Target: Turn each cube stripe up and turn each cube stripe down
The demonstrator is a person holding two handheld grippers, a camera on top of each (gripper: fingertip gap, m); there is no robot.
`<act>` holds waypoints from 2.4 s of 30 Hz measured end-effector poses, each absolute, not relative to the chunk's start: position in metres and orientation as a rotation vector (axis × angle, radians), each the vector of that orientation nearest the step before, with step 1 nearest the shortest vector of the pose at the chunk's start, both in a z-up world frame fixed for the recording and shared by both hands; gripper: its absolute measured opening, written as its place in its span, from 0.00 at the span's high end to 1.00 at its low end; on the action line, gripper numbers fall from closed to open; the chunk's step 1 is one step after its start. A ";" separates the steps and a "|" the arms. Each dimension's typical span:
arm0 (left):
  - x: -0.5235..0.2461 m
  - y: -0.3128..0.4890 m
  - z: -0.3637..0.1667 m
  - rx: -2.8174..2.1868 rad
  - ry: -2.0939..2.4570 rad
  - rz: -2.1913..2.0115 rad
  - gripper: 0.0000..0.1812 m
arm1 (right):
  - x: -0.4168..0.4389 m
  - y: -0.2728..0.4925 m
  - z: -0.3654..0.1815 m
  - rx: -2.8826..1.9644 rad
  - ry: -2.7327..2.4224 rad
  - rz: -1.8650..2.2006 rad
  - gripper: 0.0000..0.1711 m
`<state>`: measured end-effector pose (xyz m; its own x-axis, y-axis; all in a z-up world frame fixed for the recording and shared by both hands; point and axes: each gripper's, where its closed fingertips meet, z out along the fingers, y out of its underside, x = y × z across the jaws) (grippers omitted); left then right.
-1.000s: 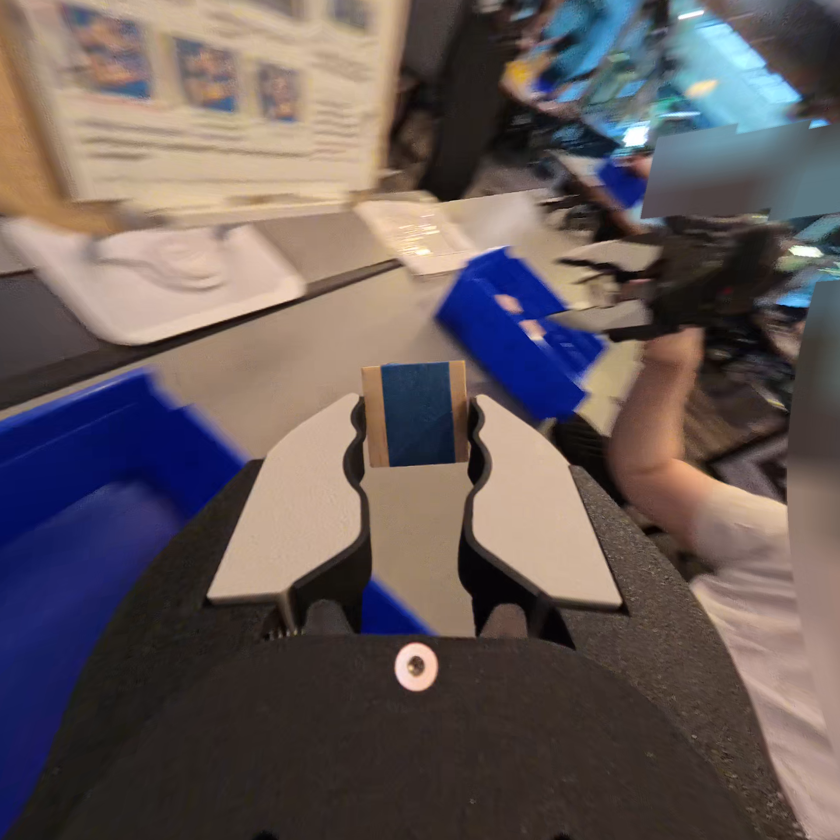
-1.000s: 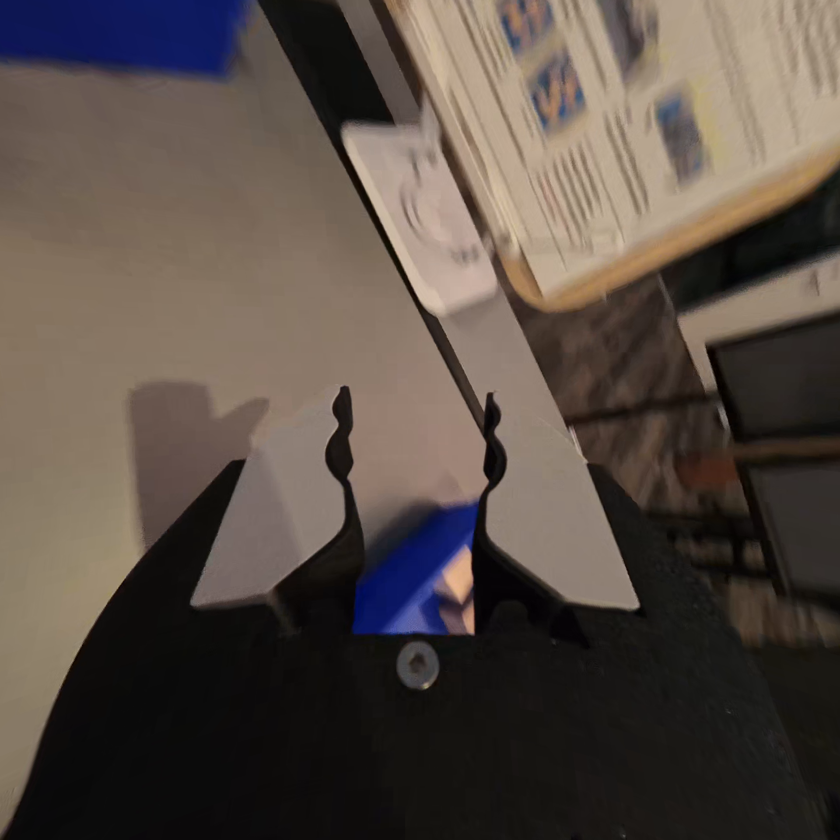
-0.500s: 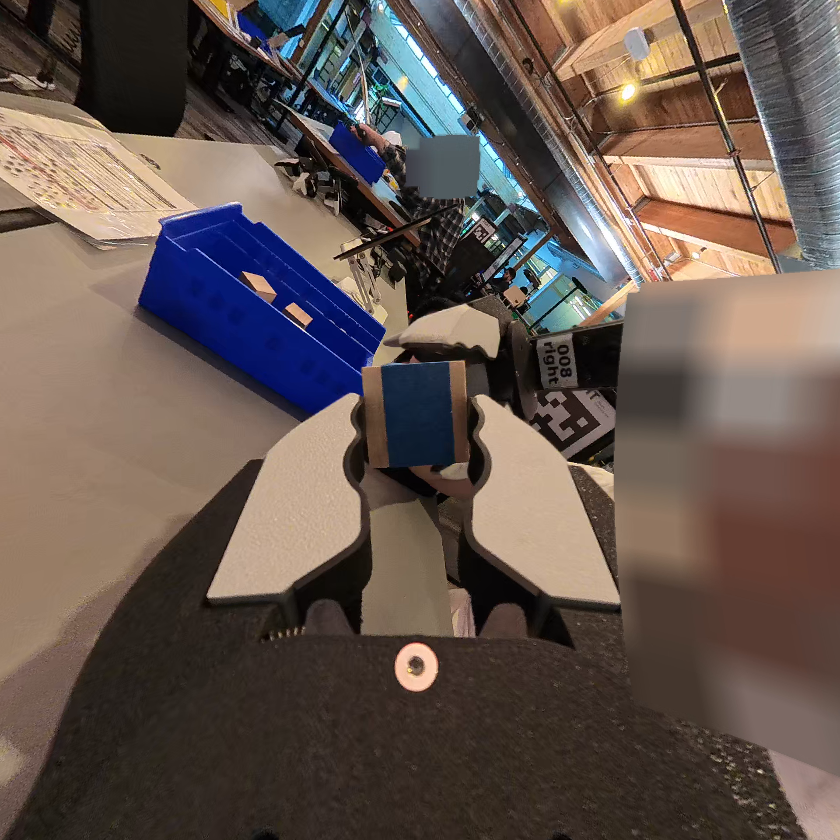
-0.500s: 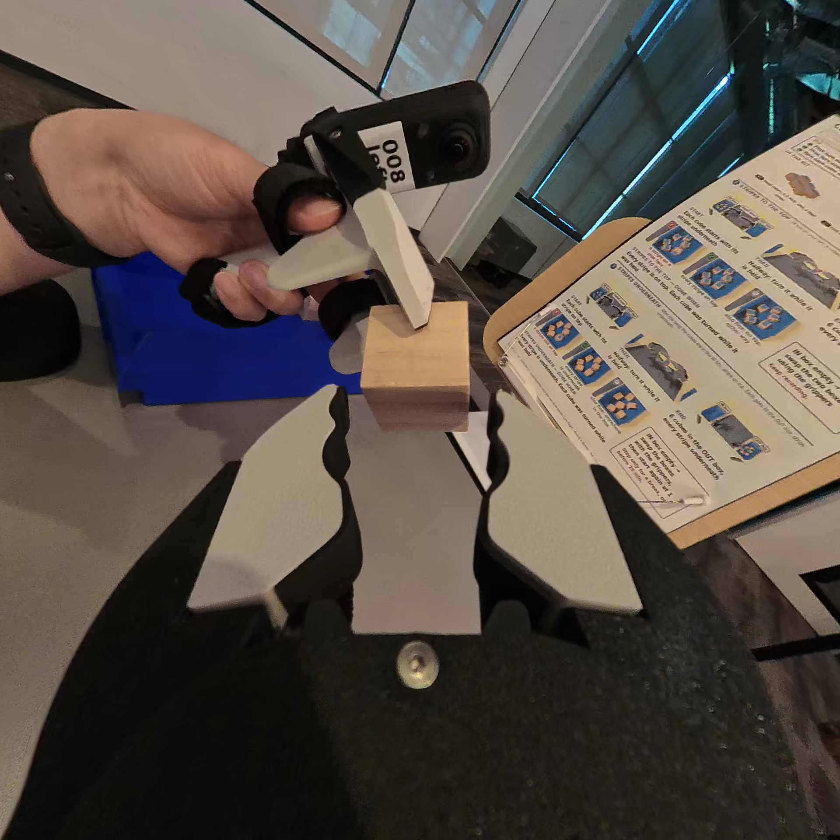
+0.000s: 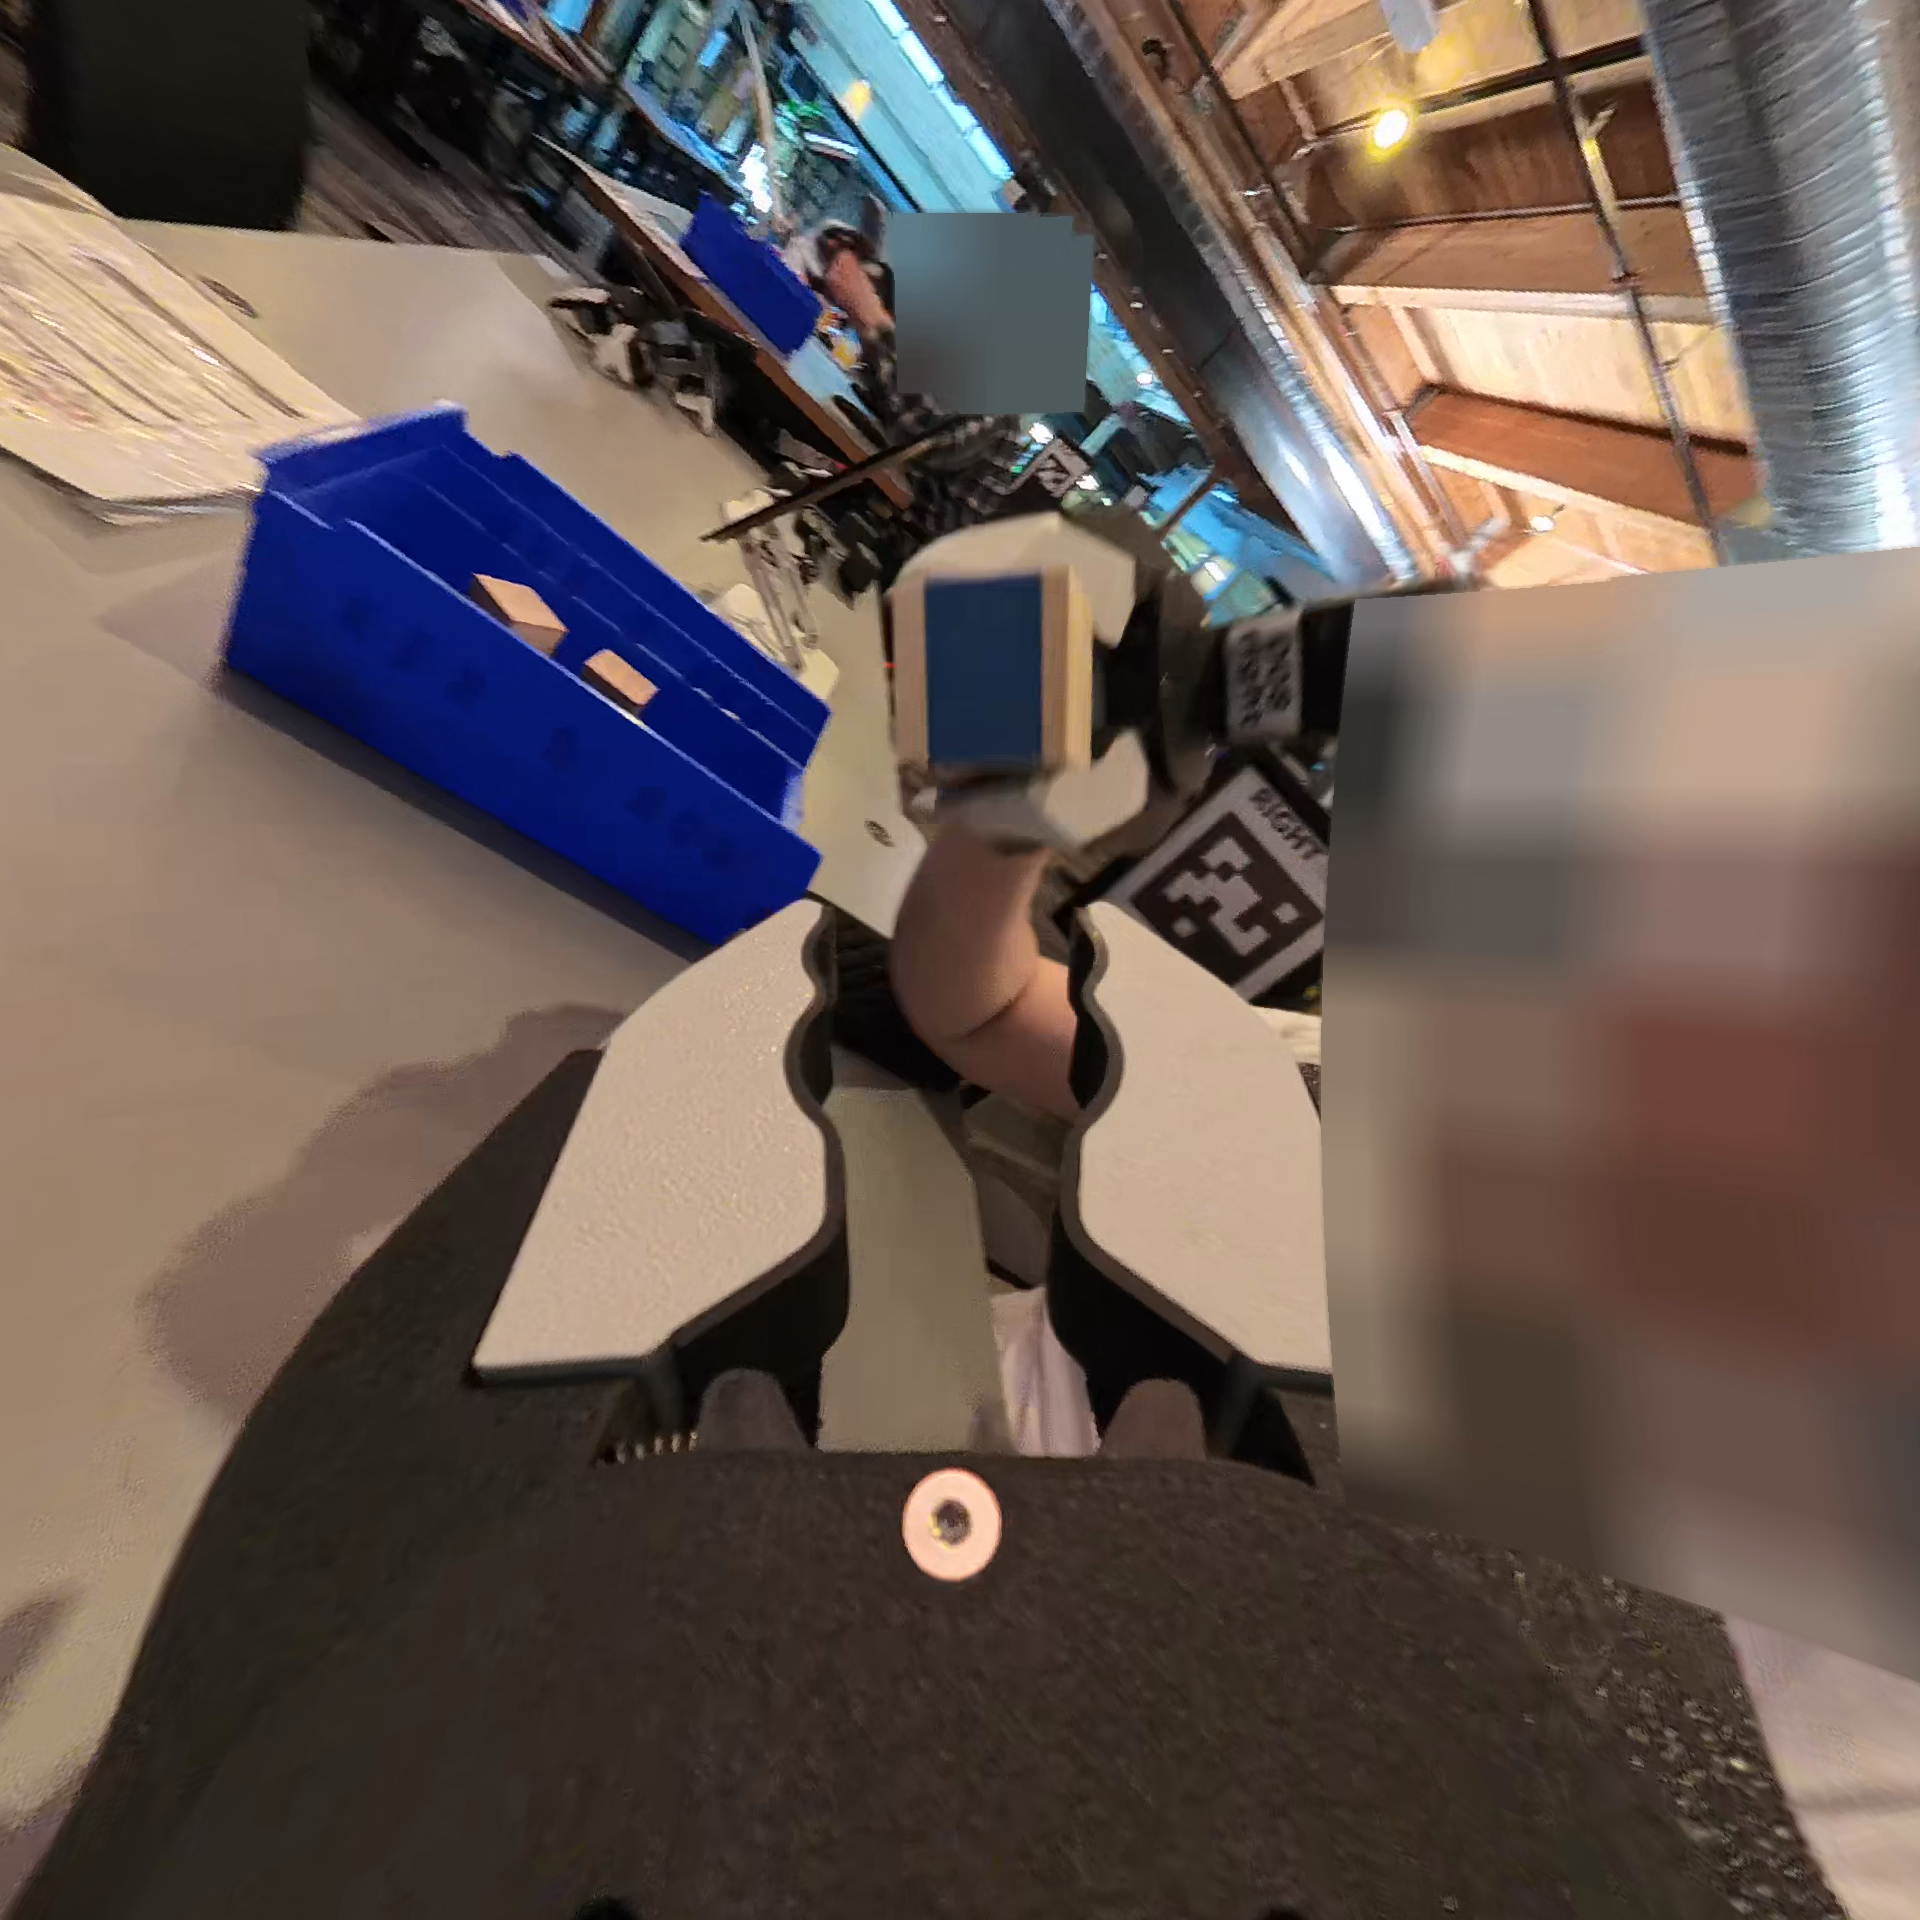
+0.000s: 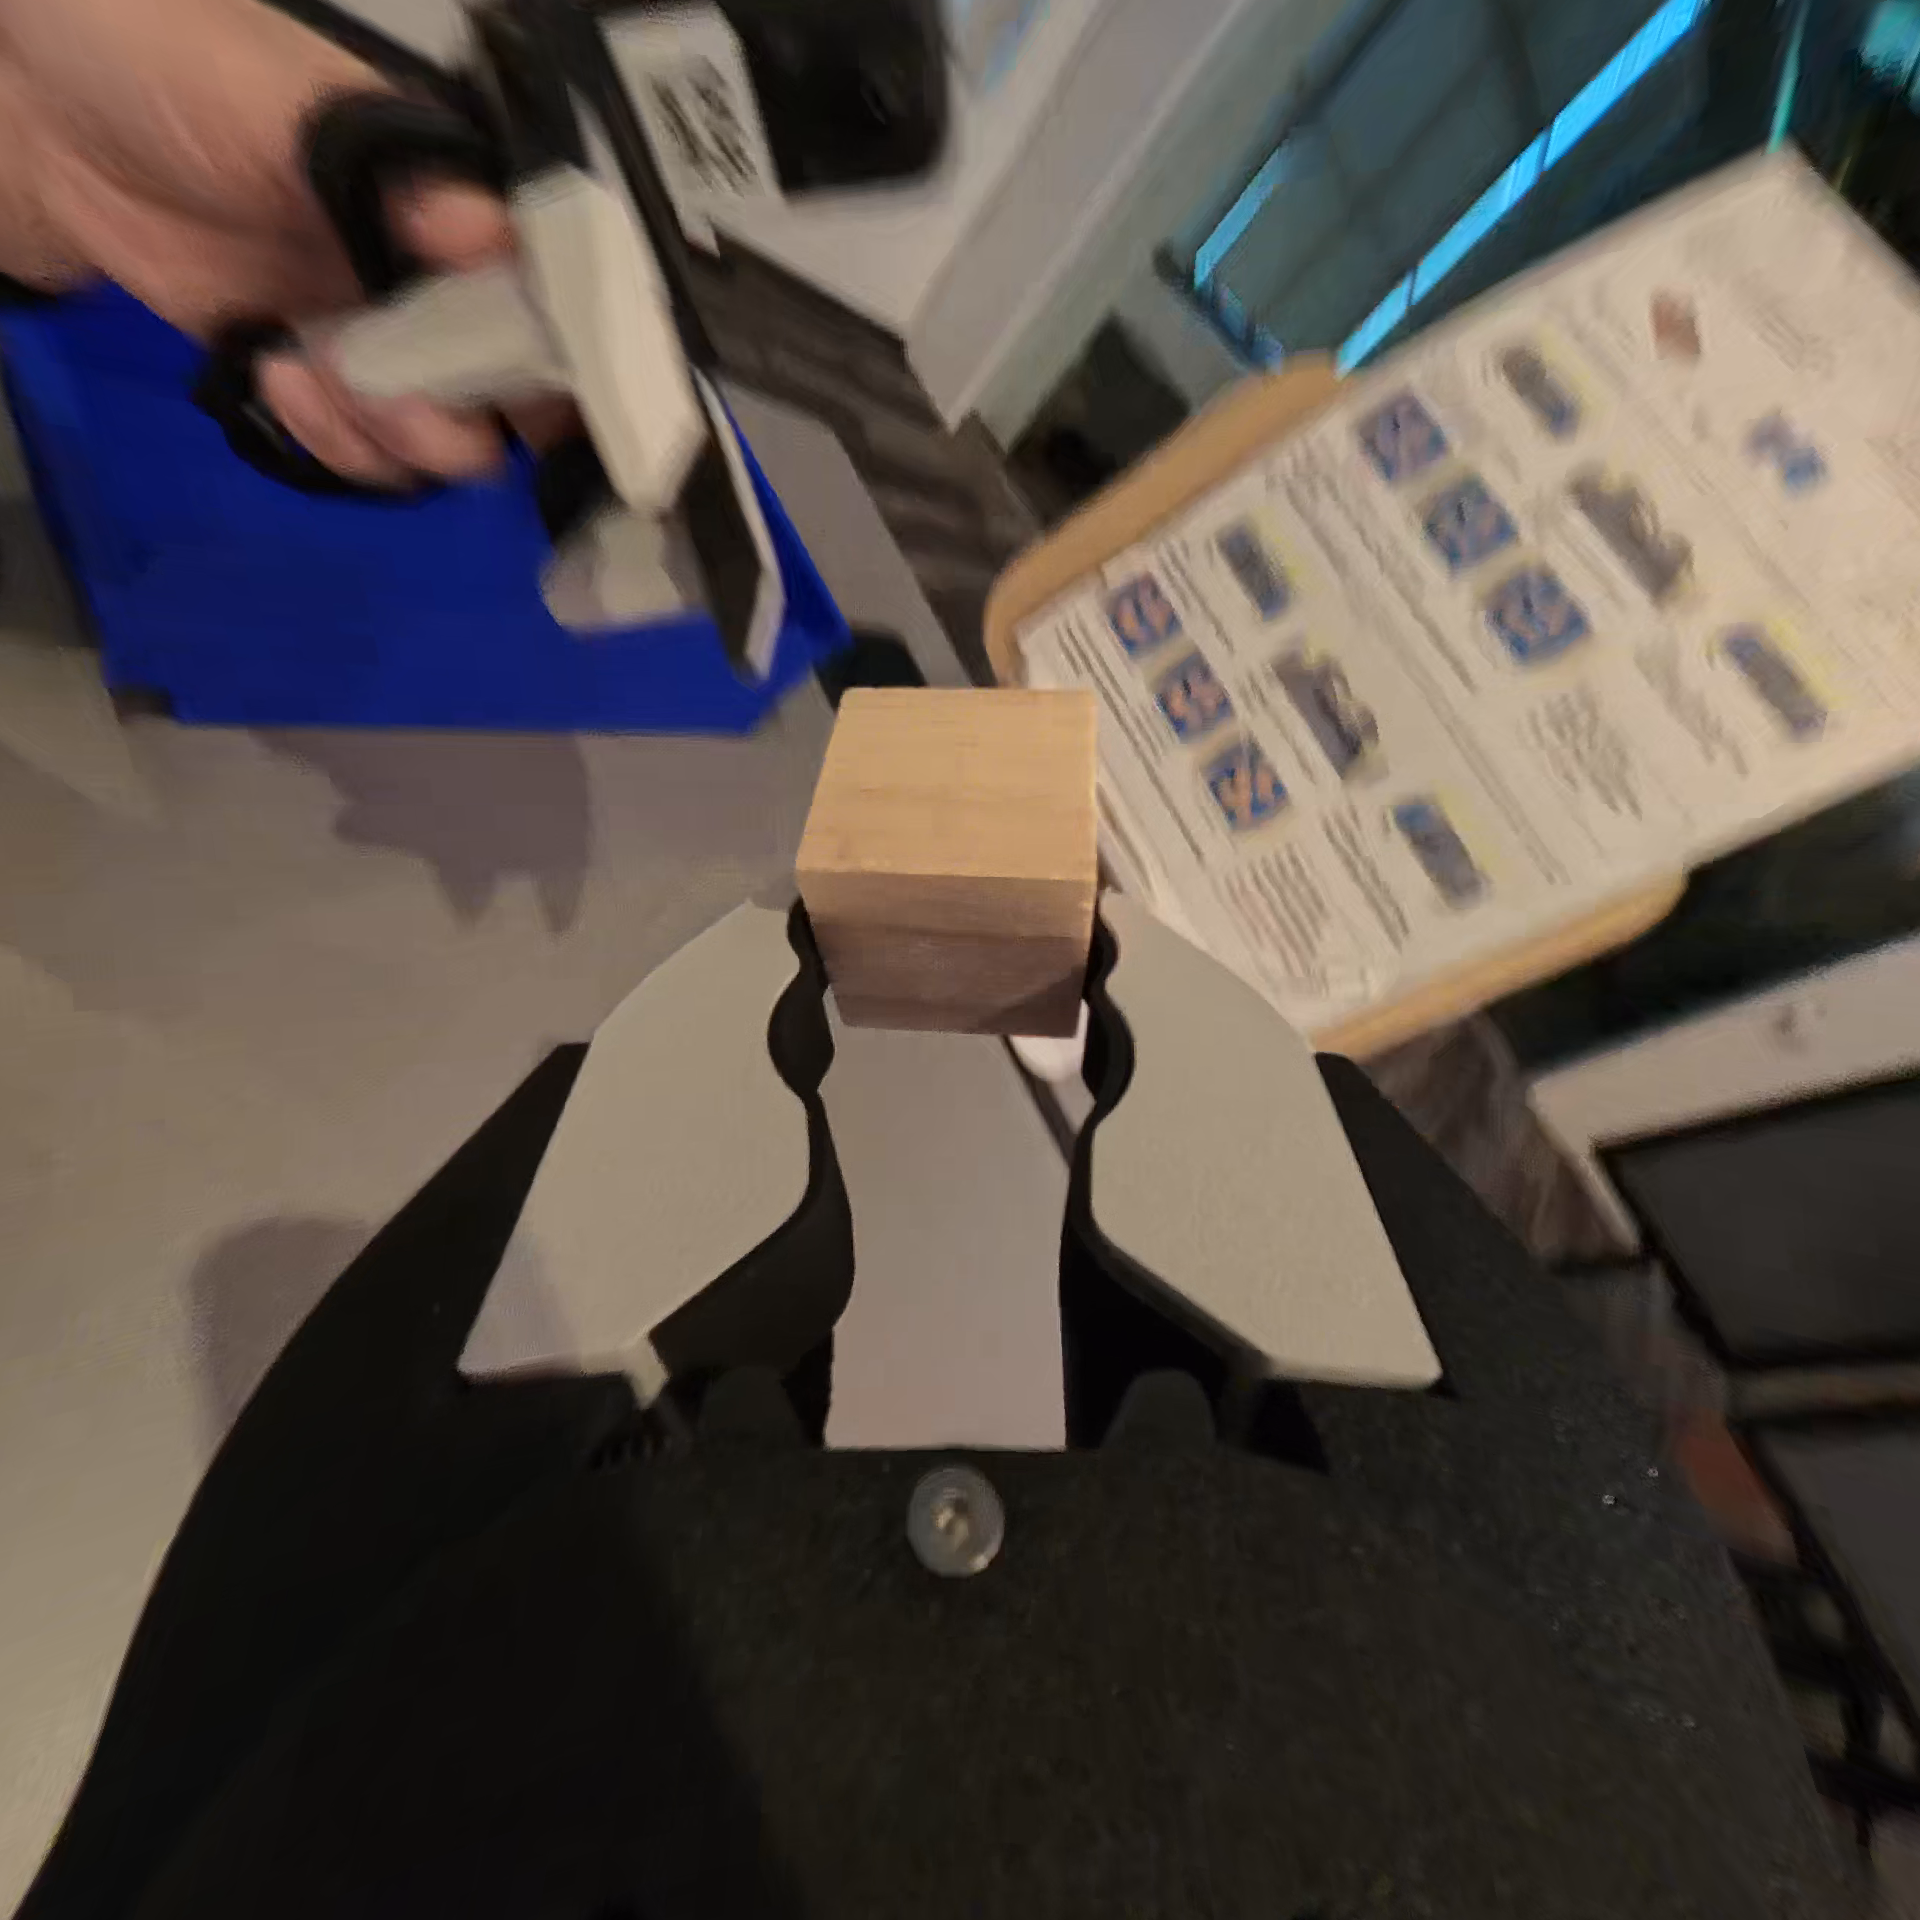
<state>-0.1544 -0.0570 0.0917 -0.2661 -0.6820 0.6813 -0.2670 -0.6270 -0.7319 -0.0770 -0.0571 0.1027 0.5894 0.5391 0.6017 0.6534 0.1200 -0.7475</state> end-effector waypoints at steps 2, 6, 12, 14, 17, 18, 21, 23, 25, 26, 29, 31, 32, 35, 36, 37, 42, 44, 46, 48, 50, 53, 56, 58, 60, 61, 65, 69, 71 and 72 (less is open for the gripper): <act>-0.160 -0.051 0.092 -1.699 1.157 -1.892 0.77 | -0.016 -0.067 0.100 -1.801 -0.947 -0.061 0.73; -0.166 -0.049 0.091 -1.723 1.173 -1.846 0.78 | 0.120 -0.083 0.052 -2.326 -0.470 -0.035 0.73; -0.163 -0.048 0.083 -1.765 1.179 -1.831 0.78 | 0.208 -0.107 -0.065 -2.930 -0.034 0.116 0.73; -0.161 -0.052 0.080 -1.776 1.204 -1.833 0.78 | 0.215 -0.104 -0.088 -3.012 -0.003 0.145 0.73; -0.157 -0.057 0.076 -1.791 1.239 -1.818 0.78 | 0.216 -0.102 -0.109 -3.104 0.021 0.149 0.73; -0.157 -0.058 0.076 -1.793 1.247 -1.818 0.78 | 0.216 -0.103 -0.115 -3.133 0.027 0.140 0.73; -0.156 -0.062 0.074 -1.801 1.267 -1.811 0.78 | 0.216 -0.104 -0.127 -3.201 0.025 0.100 0.73; -0.155 -0.063 0.072 -1.808 1.274 -1.803 0.78 | 0.216 -0.104 -0.133 -3.226 0.041 0.093 0.73; -0.155 -0.064 0.072 -1.808 1.279 -1.805 0.78 | 0.217 -0.104 -0.138 -3.244 0.051 0.089 0.73; -0.155 -0.064 0.072 -1.809 1.280 -1.807 0.78 | 0.218 -0.104 -0.139 -3.250 0.071 0.087 0.73; -0.156 -0.064 0.073 -1.806 1.281 -1.805 0.78 | 0.223 -0.102 -0.142 -3.246 0.131 0.075 0.73; -0.156 -0.063 0.074 -1.803 1.276 -1.805 0.79 | 0.223 -0.100 -0.143 -3.236 0.153 0.099 0.73; -0.157 -0.063 0.074 -1.803 1.275 -1.806 0.79 | 0.223 -0.099 -0.144 -3.233 0.163 0.108 0.73; -0.157 -0.063 0.074 -1.804 1.274 -1.807 0.79 | 0.224 -0.097 -0.143 -3.219 0.204 0.124 0.73; -0.157 -0.063 0.075 -1.804 1.272 -1.808 0.79 | 0.225 -0.096 -0.141 -3.209 0.200 0.117 0.73; -0.158 -0.063 0.076 -1.803 1.267 -1.810 0.79 | 0.227 -0.093 -0.138 -3.191 0.193 0.095 0.72; -0.174 -0.056 0.092 -1.750 1.239 -1.791 0.79 | 0.221 -0.082 -0.102 -3.041 0.085 0.033 0.70; -0.191 -0.045 0.102 -1.732 1.208 -1.734 0.80 | 0.217 -0.078 -0.082 -2.958 0.045 -0.002 0.70; -0.215 -0.023 0.107 -1.759 1.131 -1.566 0.81 | 0.209 -0.074 -0.062 -2.866 -0.017 -0.016 0.70; -0.247 0.018 0.104 -1.829 0.970 -1.234 0.82 | 0.199 -0.070 -0.044 -2.785 -0.071 -0.012 0.71; -0.288 0.054 0.093 -1.916 0.838 -0.876 0.82 | 0.191 -0.068 -0.033 -2.734 -0.116 -0.012 0.71; -0.338 0.083 0.055 -2.113 0.733 -0.537 0.82 | 0.185 -0.065 -0.027 -2.710 -0.158 -0.028 0.71; -0.367 0.111 0.010 -2.327 0.639 -0.403 0.82 | 0.184 -0.066 -0.033 -2.741 -0.180 -0.055 0.71; -0.380 0.135 -0.013 -2.385 0.534 -0.318 0.86 | 0.184 -0.067 -0.038 -2.769 -0.187 -0.074 0.71; -0.389 0.150 -0.034 -2.430 0.497 -0.214 0.87 | 0.185 -0.068 -0.041 -2.783 -0.193 -0.088 0.71; -0.394 0.154 -0.046 -2.472 0.492 -0.155 0.87 | 0.185 -0.067 -0.041 -2.787 -0.193 -0.090 0.71; -0.418 0.168 -0.083 -2.577 0.442 0.072 0.74 | 0.183 -0.068 -0.044 -2.801 -0.206 -0.091 0.71; -0.426 0.175 -0.100 -2.620 0.377 0.091 0.68 | 0.182 -0.072 -0.050 -2.840 -0.234 -0.106 0.71; -0.428 0.176 -0.106 -2.642 0.357 0.083 0.67 | 0.182 -0.072 -0.051 -2.850 -0.242 -0.115 0.71; -0.428 0.176 -0.108 -2.651 0.354 0.080 0.67 | 0.181 -0.072 -0.052 -2.854 -0.246 -0.117 0.71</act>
